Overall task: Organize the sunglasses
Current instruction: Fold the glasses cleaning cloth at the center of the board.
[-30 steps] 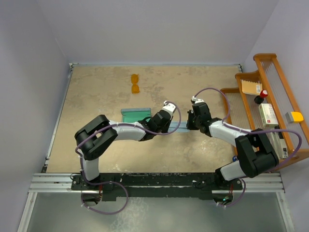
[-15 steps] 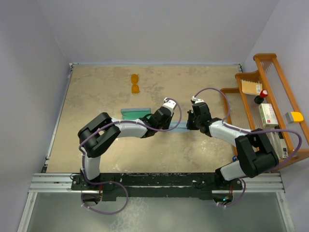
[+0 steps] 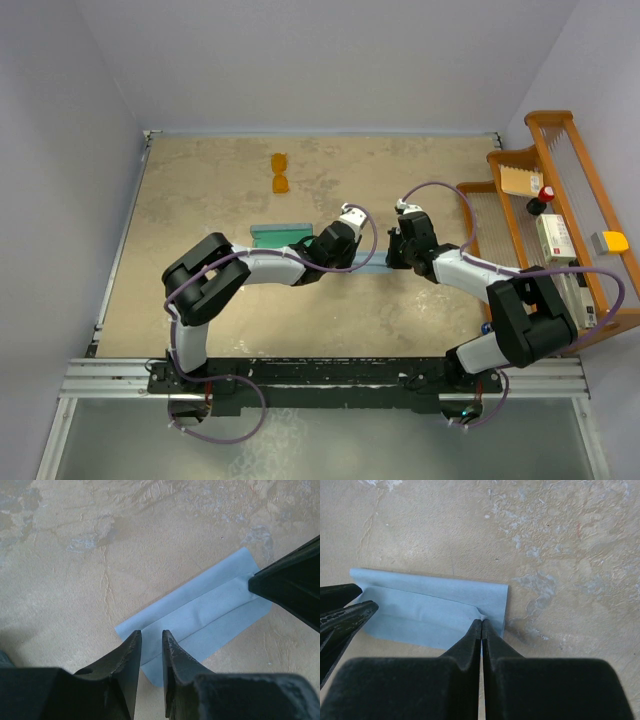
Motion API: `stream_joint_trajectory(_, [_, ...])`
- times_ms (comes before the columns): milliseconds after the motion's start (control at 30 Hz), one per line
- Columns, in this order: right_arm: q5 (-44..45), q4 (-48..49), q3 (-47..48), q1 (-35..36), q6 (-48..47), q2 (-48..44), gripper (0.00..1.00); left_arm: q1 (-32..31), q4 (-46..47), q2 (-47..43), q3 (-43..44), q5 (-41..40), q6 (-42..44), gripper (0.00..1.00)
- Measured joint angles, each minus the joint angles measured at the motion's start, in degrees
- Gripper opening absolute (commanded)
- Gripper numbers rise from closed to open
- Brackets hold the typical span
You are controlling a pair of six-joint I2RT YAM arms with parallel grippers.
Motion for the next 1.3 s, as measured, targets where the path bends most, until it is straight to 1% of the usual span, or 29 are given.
stream_joint_trajectory(367, [0.0, 0.0, 0.0, 0.1, 0.0, 0.0, 0.00, 0.0, 0.1, 1.5, 0.0, 0.2, 0.0, 0.19])
stream_joint_trajectory(533, [0.0, 0.0, 0.0, 0.1, 0.0, 0.0, 0.00, 0.0, 0.1, 1.5, 0.0, 0.2, 0.0, 0.16])
stream_joint_trajectory(667, [0.0, 0.0, 0.0, 0.1, 0.0, 0.0, 0.00, 0.0, 0.0, 1.5, 0.0, 0.2, 0.0, 0.21])
stream_joint_trajectory(1167, [0.0, 0.0, 0.0, 0.1, 0.0, 0.0, 0.00, 0.0, -0.2, 1.5, 0.0, -2.0, 0.3, 0.26])
stream_joint_trajectory(1300, [-0.1, 0.1, 0.0, 0.2, 0.0, 0.1, 0.00, 0.0, -1.0, 1.5, 0.3, -2.5, 0.6, 0.26])
